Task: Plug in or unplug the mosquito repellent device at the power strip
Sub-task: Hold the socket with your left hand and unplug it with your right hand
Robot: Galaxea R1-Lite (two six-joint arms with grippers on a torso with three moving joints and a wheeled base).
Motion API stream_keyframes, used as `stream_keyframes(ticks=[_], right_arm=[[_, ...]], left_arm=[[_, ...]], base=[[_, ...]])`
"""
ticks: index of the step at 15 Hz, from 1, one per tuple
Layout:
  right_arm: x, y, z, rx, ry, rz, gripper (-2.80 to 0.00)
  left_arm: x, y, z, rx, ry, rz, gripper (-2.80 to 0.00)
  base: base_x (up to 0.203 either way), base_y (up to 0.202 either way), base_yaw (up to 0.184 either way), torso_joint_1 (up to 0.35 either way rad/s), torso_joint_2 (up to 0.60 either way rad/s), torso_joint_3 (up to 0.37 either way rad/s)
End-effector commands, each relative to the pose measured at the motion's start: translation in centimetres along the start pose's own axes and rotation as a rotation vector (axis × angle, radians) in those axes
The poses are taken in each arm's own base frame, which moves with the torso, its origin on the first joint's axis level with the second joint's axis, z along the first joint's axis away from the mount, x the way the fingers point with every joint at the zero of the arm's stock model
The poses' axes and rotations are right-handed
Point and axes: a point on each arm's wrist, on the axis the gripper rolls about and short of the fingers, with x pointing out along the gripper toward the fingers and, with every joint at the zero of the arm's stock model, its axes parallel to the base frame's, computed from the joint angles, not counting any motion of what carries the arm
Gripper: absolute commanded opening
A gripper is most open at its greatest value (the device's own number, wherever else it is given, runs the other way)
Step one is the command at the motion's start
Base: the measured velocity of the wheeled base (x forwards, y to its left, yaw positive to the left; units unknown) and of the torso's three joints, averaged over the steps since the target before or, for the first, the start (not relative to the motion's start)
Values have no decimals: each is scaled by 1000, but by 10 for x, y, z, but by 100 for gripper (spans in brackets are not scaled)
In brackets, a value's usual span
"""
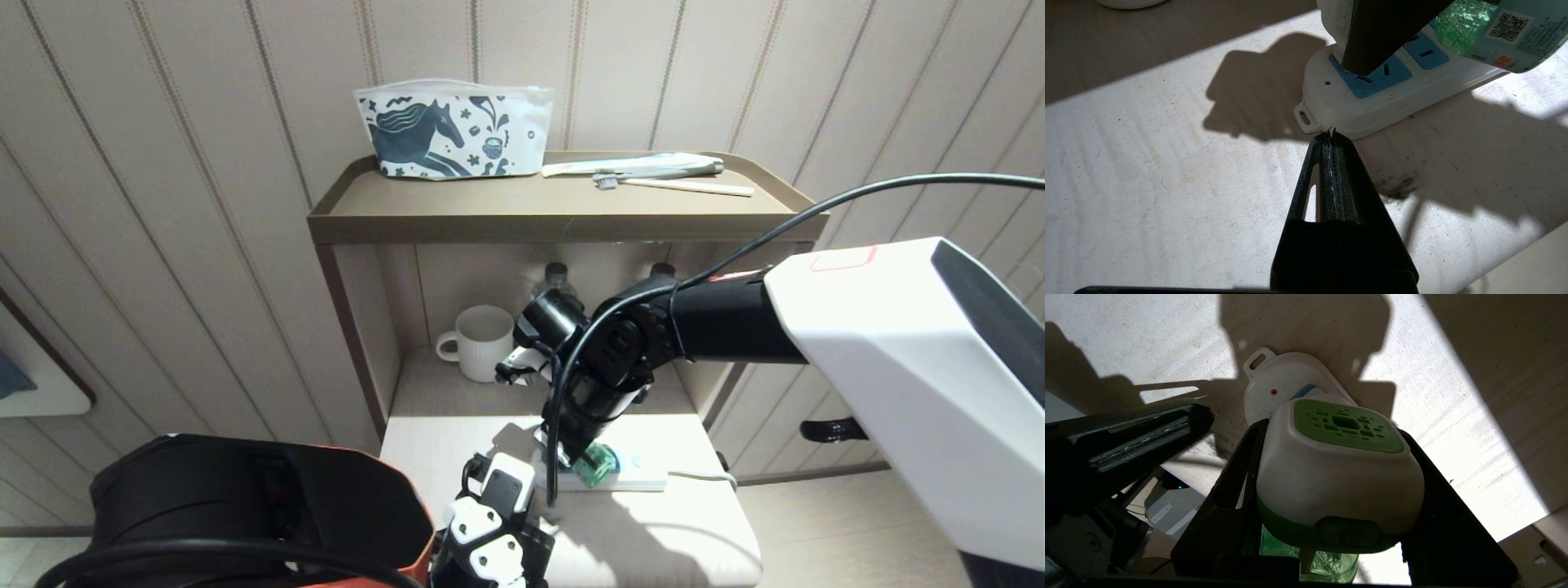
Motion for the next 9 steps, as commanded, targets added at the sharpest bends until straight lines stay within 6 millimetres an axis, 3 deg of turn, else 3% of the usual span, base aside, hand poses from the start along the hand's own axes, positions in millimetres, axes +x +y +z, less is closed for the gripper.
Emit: stream_keyframes(ticks=[1, 9], right_arm=[[-1, 0, -1, -3, 5, 1, -280], [4, 1, 0, -3, 10, 1, -280]], left_arm=[[9, -5, -1, -7, -15, 17, -280], [27, -15, 16, -30, -60, 51, -280]], base=[[0, 0, 0, 0, 0, 0], [0, 0, 0, 0, 0, 0]])
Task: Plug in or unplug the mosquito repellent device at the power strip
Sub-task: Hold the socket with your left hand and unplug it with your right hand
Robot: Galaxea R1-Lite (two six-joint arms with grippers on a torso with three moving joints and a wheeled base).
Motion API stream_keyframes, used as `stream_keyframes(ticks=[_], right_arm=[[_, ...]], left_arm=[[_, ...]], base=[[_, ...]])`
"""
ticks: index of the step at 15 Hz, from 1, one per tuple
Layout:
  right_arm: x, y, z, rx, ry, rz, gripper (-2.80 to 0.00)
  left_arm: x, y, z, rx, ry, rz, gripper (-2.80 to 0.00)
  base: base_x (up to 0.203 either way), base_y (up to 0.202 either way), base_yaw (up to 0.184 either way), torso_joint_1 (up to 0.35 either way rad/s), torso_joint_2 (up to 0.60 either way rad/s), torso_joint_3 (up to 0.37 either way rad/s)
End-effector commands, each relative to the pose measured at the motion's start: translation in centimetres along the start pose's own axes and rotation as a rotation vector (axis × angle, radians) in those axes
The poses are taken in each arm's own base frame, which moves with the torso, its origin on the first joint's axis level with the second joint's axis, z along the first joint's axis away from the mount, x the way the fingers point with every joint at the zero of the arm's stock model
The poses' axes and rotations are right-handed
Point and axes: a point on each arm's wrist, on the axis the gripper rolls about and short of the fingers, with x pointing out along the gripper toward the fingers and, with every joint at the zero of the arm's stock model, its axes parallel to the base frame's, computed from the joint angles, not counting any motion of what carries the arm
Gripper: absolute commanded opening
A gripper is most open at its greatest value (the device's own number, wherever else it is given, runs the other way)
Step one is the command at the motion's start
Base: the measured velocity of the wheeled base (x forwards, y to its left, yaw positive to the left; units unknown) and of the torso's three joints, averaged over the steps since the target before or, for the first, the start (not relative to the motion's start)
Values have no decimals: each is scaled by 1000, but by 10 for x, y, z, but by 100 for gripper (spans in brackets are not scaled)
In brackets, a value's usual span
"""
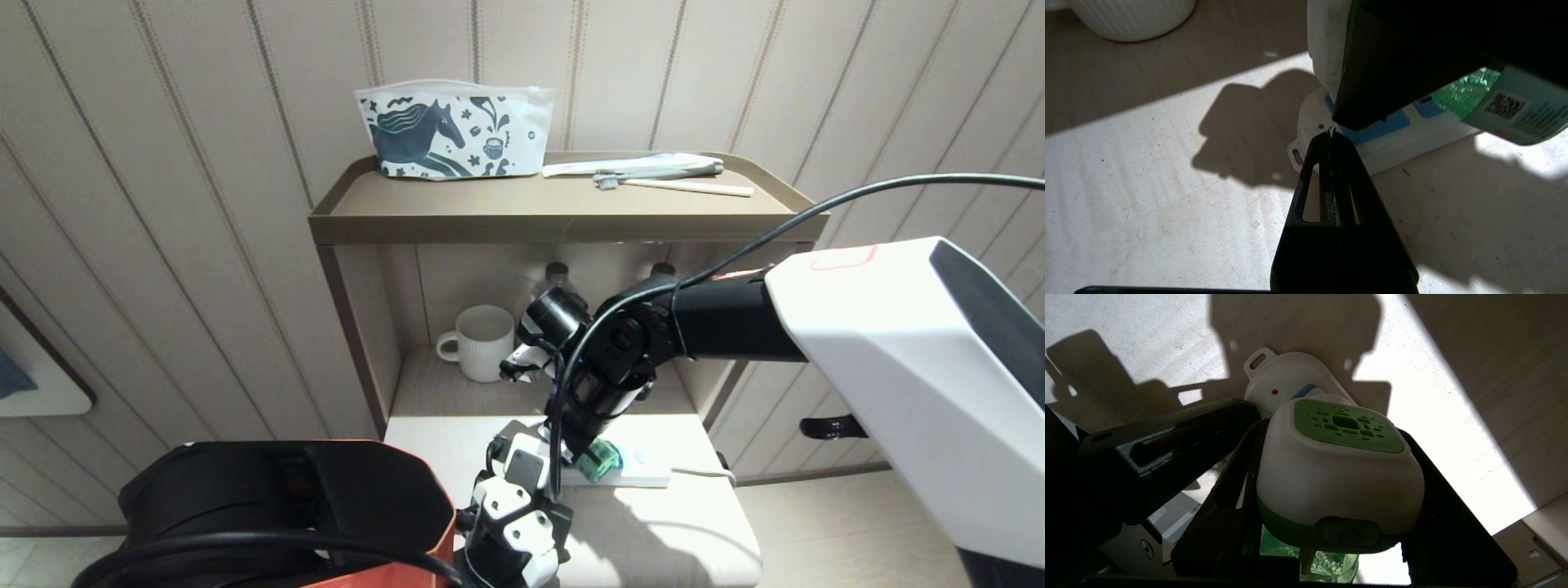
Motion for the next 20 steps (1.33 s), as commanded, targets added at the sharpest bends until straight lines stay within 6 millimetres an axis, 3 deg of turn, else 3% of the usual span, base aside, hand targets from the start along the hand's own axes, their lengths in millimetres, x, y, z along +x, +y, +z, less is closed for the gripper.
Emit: stream_keyframes(ticks=[1, 5, 8, 13, 20], right_arm=[[2, 1, 0, -2, 4, 4, -280], [2, 1, 1, -2, 2, 3, -280], [2, 1, 1, -3, 0, 5, -280], [0, 1, 0, -4, 1, 7, -280], [-27, -4, 7, 9, -69, -13, -280]], left_arm=[[0, 0, 6, -12, -19, 1, -280], [-2, 1, 8, -14, -22, 0, -280], [4, -2, -9, 3, 9, 1, -280], [7, -4, -10, -4, 3, 0, -280], [5, -4, -15, 0, 16, -2, -280]], base=[[0, 0, 0, 0, 0, 0], [0, 0, 0, 0, 0, 0], [0, 0, 0, 0, 0, 0], [0, 0, 0, 0, 0, 0], [0, 0, 0, 0, 0, 0]])
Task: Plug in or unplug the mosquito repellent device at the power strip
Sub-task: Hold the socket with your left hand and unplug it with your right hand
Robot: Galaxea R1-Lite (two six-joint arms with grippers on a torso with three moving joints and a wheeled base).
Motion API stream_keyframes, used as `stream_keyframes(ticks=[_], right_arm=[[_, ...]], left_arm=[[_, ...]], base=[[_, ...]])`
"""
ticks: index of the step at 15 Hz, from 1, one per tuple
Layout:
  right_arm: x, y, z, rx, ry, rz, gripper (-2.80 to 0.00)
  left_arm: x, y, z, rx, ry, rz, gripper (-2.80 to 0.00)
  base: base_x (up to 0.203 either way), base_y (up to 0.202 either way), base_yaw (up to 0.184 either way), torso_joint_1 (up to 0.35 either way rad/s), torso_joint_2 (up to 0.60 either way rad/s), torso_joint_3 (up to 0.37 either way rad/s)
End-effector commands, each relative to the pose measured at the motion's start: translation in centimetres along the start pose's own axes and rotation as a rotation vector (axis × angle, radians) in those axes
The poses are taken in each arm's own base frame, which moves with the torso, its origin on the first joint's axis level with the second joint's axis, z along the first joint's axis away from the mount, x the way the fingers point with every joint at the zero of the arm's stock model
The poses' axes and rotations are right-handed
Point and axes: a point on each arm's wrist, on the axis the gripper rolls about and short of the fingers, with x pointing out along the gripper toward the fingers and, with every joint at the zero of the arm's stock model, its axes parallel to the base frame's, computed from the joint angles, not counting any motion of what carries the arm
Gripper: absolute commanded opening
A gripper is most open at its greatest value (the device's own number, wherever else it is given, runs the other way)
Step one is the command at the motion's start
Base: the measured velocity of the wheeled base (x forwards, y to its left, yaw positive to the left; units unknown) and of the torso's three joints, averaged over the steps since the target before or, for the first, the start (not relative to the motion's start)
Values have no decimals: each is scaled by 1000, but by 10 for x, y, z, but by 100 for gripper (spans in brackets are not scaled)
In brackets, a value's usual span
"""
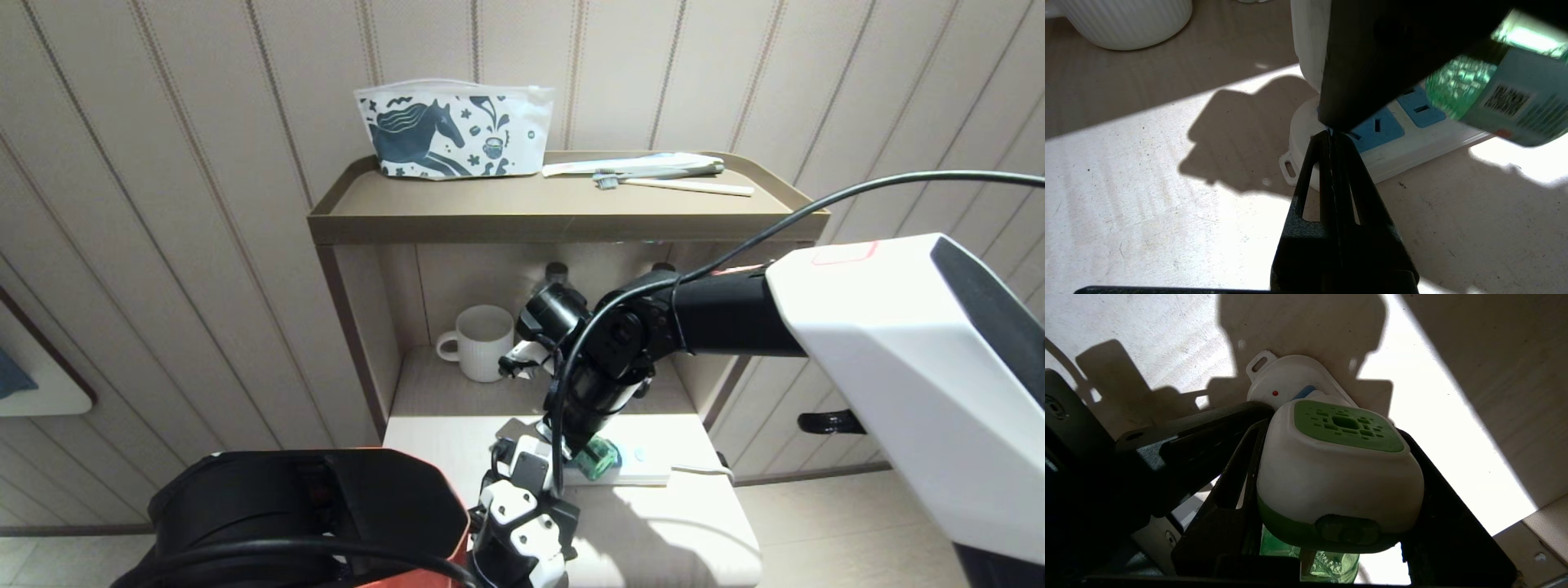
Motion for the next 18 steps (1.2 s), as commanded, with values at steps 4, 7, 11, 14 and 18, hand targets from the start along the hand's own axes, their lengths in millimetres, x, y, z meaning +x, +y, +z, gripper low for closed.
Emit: stream_keyframes(ticks=[4, 7, 11, 14, 18], right_arm=[[-24, -4, 2, 8, -49, -14, -280], [-25, -5, 0, 9, -44, -15, -280], [-21, -11, -3, 26, -32, -23, -280], [-29, -16, -3, 37, -46, -30, -280], [-37, -21, -11, 46, -40, -35, -280]], left_arm=[[-2, -1, -4, -2, 8, -2, -280], [-3, -1, -1, -5, 4, -2, -280], [-9, 1, 19, -30, -43, 4, -280], [-37, 12, 82, -91, -173, 3, -280], [-60, 36, 95, -78, -178, 37, -280]], base=[[0, 0, 0, 0, 0, 0], [0, 0, 0, 0, 0, 0], [0, 0, 0, 0, 0, 0], [0, 0, 0, 0, 0, 0], [0, 0, 0, 0, 0, 0]])
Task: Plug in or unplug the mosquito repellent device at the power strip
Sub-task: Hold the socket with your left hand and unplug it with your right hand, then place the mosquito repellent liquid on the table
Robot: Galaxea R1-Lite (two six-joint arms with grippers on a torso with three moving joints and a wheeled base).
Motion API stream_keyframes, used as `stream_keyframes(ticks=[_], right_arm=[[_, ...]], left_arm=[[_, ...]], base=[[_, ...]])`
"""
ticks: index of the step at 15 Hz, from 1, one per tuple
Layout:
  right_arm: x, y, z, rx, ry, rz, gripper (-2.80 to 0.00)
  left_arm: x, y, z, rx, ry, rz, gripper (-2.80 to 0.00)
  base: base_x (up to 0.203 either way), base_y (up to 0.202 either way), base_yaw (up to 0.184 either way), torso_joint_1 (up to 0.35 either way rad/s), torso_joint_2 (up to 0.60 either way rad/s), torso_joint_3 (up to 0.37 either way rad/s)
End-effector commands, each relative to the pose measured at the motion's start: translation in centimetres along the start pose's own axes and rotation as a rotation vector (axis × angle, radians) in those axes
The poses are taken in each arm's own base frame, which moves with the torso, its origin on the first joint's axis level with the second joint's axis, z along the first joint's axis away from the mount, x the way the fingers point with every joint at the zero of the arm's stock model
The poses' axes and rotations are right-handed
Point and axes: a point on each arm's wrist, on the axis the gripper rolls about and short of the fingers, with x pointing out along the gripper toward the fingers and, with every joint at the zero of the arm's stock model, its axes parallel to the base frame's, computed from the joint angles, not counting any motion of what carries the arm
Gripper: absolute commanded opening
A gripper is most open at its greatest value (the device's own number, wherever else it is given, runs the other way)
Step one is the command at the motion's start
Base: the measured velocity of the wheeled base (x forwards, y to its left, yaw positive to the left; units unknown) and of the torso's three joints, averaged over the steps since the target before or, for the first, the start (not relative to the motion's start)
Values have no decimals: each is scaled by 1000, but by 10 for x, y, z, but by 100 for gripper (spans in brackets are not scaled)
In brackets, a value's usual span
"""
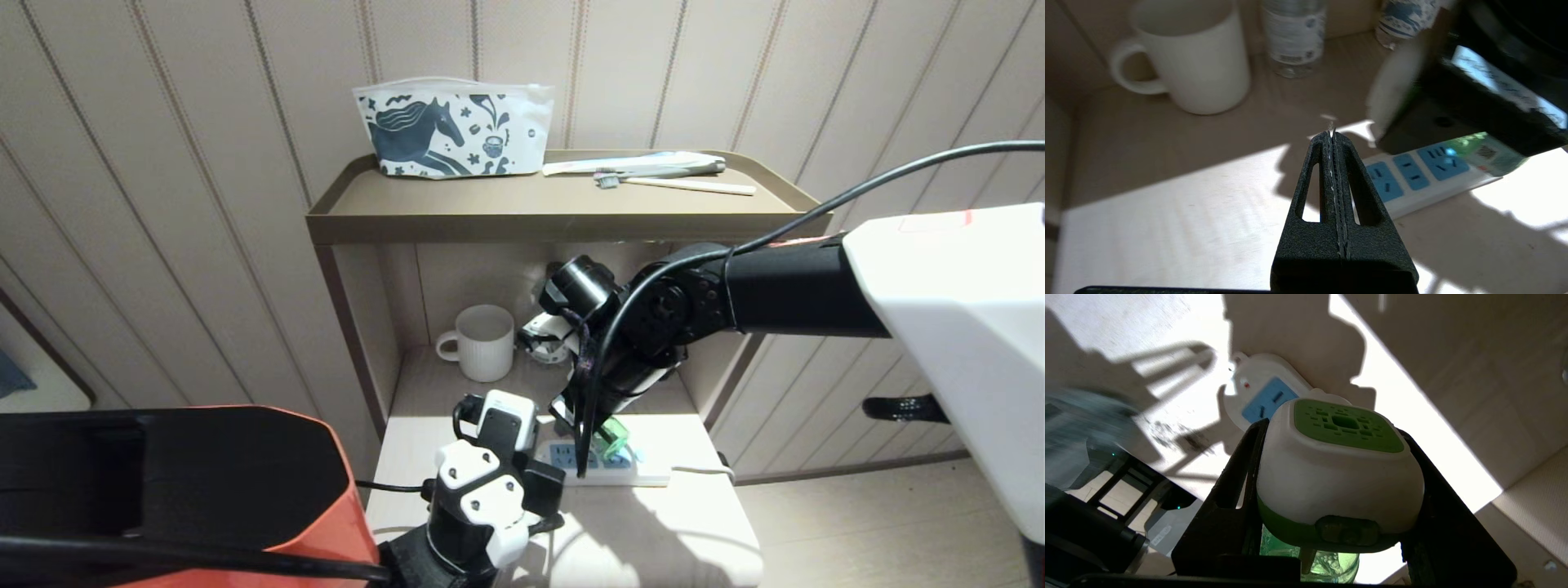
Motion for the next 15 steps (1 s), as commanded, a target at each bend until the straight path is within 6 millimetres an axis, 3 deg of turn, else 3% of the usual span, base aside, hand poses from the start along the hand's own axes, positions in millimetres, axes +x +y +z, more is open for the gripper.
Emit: stream_keyframes(ticks=[1, 3, 8, 12, 15], right_arm=[[-15, -6, -5, 10, -11, -8, -280], [-30, -7, -11, 12, -22, -9, -280], [-54, -7, -30, 17, -19, -9, -280], [-83, -7, -52, 23, -28, -11, -280], [-113, -10, -74, 39, -62, -21, -280]], left_arm=[[-27, 32, 42, -40, -84, 46, -280], [-52, 73, 56, -18, -90, 133, -280], [-105, 166, 46, -1, -22, 418, -280], [-160, 210, 59, -30, -94, 631, -280], [-211, 213, 83, -23, -193, 698, -280]], base=[[0, 0, 0, 0, 0, 0], [0, 0, 0, 0, 0, 0], [0, 0, 0, 0, 0, 0], [0, 0, 0, 0, 0, 0], [0, 0, 0, 0, 0, 0]])
